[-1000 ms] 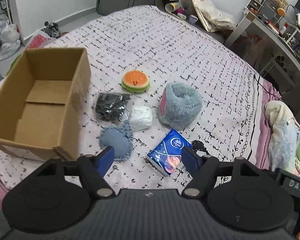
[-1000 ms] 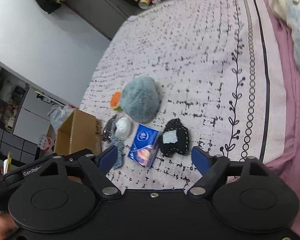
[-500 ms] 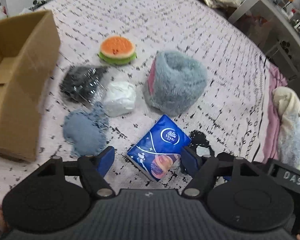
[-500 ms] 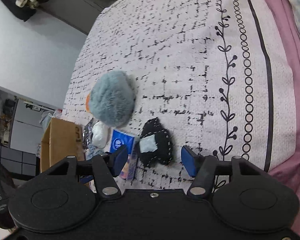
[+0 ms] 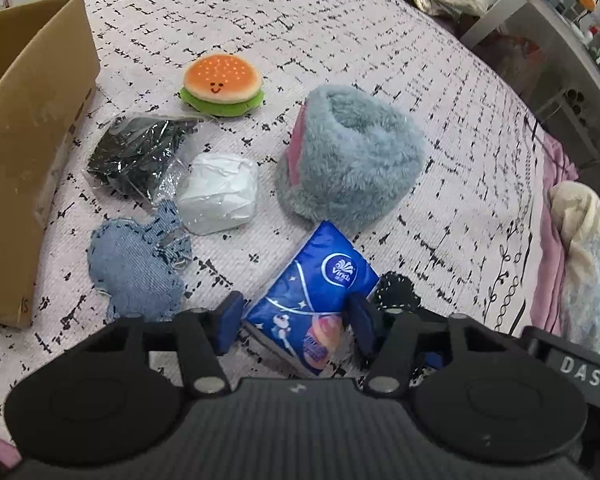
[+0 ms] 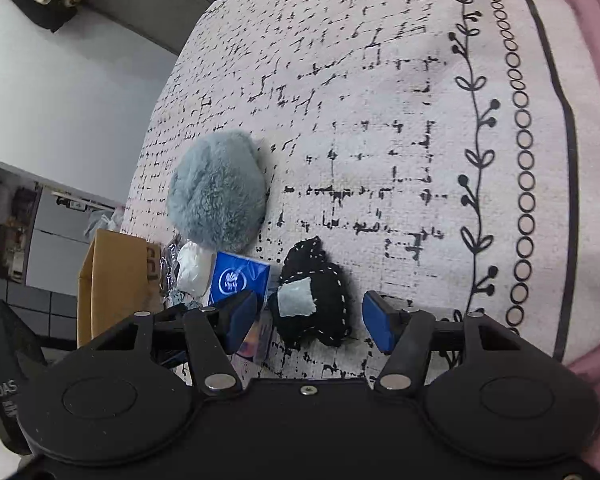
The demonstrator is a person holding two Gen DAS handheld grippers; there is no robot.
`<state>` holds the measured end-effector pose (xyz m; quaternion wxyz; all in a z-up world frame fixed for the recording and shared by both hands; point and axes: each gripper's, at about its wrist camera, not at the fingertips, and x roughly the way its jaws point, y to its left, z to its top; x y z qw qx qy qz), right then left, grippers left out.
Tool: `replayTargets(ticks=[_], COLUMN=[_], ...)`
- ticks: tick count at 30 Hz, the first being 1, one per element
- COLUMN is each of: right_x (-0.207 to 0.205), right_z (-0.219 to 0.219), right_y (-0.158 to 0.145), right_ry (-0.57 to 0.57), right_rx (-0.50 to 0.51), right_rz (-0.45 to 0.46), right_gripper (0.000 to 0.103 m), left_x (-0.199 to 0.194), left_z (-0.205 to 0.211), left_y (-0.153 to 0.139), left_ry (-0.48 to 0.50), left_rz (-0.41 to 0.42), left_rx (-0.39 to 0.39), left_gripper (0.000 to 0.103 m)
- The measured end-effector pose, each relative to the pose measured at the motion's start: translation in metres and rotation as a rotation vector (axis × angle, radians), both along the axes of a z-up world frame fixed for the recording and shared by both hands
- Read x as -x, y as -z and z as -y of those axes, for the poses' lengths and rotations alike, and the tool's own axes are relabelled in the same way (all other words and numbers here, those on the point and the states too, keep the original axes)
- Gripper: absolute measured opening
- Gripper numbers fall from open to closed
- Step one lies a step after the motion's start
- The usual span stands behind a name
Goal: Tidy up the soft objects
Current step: 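Lower the right gripper onto the black plush and close it, then grasp the blue tissue pack with the left gripper while the right gripper lifts the black plush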
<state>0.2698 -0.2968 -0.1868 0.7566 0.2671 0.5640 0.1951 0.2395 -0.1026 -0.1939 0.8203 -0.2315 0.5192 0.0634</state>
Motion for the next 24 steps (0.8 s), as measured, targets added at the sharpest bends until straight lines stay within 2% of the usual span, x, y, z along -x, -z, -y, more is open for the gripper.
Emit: replayTargets(ticks=[9,14,21,22,23,24], right_x=[-0.005,-0.005,-0.002,-0.001,0.0,0.001], right_z=[-0.006,-0.007,-0.024,-0.027,-0.03,-0.033], right_y=[0.001,0.001,-0.002,-0.002,-0.002,-0.002], right_ry=[0.014,0.014,-0.031,-0.042,-0.059,-0.072], right_rx=[-0.002,0.011,0.087,0.097,0.106,0.116], right_rz=[0.017,0.027,0.073,0.079,0.084,0.081], right_gripper=[0.059,0.059,0.059,0.054,0.041,0.034], left_x=[0.006,0.013,0.023,0.025,0.026,0.028], left_z=[-0.006,-0.01,-0.019,-0.021,-0.022,-0.023], left_y=[-0.014,-0.027,-0.044,-0.046,-0.049,-0.051], left_ry=[-0.02,-0.021,-0.024,-0.024,-0.025,-0.026], left_rz=[0.052,0.086,0.129,0.137,0.142,0.147], left_rx=[0.049,0.06,0.064,0.065,0.065,0.066], left_gripper=[0.03,0.024,0.021,0.021,0.021,0.021])
